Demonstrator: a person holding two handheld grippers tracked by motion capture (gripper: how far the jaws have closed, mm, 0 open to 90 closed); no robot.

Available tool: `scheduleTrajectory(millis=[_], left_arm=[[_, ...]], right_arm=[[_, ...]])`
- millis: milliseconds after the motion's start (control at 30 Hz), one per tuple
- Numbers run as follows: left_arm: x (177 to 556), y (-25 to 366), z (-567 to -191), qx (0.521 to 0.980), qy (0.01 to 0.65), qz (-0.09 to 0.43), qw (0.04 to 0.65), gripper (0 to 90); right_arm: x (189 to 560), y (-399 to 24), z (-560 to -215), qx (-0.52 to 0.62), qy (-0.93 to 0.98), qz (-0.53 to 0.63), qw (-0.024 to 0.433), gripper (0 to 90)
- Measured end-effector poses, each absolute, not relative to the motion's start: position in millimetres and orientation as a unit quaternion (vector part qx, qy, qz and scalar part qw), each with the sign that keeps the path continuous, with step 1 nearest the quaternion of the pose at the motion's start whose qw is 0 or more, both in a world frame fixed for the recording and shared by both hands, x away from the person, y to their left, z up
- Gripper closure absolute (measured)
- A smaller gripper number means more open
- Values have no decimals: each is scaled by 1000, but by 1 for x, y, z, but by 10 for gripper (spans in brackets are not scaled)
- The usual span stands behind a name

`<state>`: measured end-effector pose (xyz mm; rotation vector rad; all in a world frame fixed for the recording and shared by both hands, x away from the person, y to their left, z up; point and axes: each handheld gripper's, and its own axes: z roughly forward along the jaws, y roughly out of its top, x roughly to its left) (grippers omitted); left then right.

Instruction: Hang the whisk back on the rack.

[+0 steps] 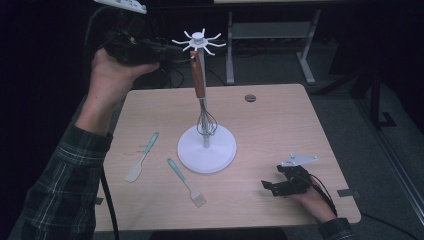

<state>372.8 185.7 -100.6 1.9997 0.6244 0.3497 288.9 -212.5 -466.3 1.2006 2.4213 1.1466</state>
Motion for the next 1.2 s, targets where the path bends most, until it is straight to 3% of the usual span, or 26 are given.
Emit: scheduleTrajectory(millis=[700,1200], left_arm=[[395,199,-107,809,284,163,488,900],[369,218,-121,812,283,163,485,900]], right_arm=[[290,-213,-467,407,821,388,101,139],[290,-211,-467,407,821,388,101,139]])
